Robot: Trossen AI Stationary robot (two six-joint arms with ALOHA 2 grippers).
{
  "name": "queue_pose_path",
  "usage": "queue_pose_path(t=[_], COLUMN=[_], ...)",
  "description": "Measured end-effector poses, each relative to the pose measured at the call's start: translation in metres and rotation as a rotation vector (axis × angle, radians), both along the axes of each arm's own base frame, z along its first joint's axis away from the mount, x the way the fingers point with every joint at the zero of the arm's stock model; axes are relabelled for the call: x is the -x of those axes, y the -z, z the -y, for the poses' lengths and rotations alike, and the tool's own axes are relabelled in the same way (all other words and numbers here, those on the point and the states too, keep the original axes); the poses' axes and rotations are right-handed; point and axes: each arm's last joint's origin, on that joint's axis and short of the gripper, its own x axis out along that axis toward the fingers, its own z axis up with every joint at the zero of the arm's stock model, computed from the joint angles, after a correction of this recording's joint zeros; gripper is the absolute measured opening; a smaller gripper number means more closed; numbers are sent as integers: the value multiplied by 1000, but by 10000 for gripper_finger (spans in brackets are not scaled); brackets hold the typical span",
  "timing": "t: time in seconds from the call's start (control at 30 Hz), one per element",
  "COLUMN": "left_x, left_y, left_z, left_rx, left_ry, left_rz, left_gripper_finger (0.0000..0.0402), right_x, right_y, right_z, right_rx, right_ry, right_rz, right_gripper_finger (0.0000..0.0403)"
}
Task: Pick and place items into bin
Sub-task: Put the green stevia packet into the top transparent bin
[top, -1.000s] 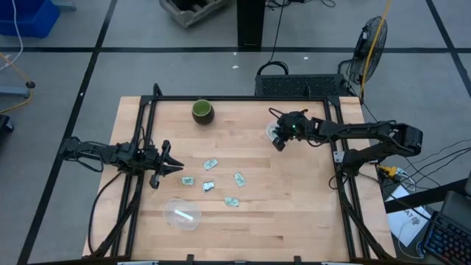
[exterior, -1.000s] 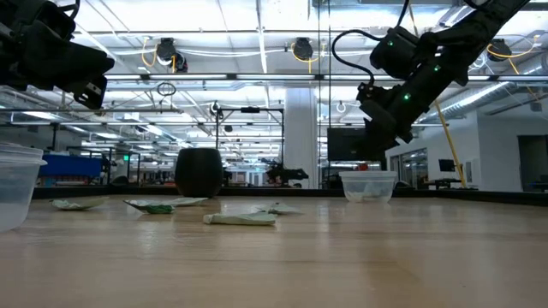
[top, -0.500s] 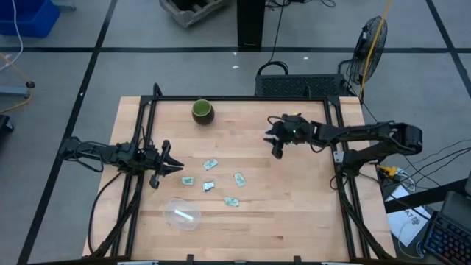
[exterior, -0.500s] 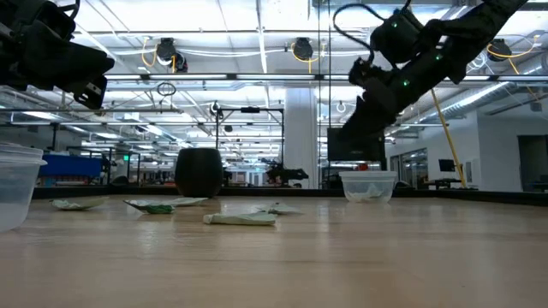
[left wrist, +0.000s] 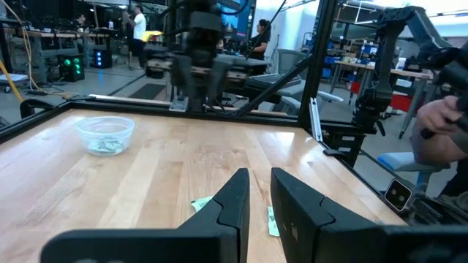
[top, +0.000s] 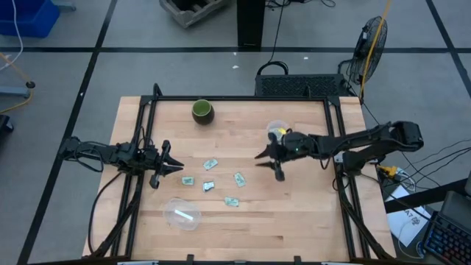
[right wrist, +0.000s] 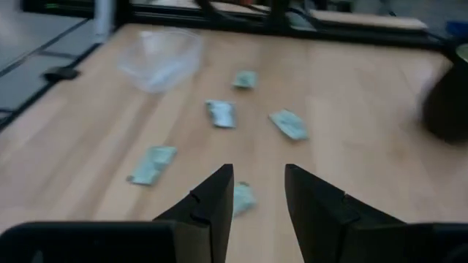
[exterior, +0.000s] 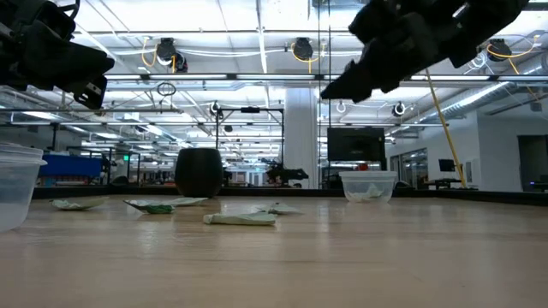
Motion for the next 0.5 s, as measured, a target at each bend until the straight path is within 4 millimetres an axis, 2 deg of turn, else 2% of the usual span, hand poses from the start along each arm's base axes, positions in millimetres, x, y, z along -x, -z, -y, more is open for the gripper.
queue_pose_path(t=[0.17,0.37,0.5], left_x=[0,0,0], left_y=[0,0,0], left_z=[0,0,0], left_rx=[0,0,0], left_ry=[1,0,0], left_rz=[1,-2,0], left_gripper_finger=[60,60,60], right_x=[-15,-35,-55], right_y=[4,33,47], right_z=[-27,-56,-64], right_rx=[36,148,199], right_ry=[-90,-118,-138], right_rz=[-21,-122,-135], right_gripper_finger=[123,150,165])
